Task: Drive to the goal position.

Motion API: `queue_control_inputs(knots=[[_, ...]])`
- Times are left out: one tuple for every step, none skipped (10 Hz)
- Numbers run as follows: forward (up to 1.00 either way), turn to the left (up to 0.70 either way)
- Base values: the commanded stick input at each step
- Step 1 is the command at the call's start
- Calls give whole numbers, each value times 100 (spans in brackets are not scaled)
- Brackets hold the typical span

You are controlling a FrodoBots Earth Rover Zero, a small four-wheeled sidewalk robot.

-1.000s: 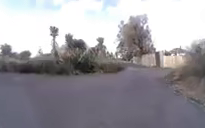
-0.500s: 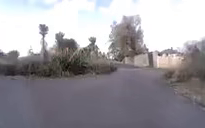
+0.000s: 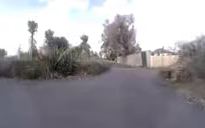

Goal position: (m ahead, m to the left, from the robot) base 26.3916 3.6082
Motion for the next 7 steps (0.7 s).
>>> queue_control_inputs(knots=[[85, -34], [85, -34], [85, -34], [85, -20], [85, 0], [85, 0], [85, 0]])
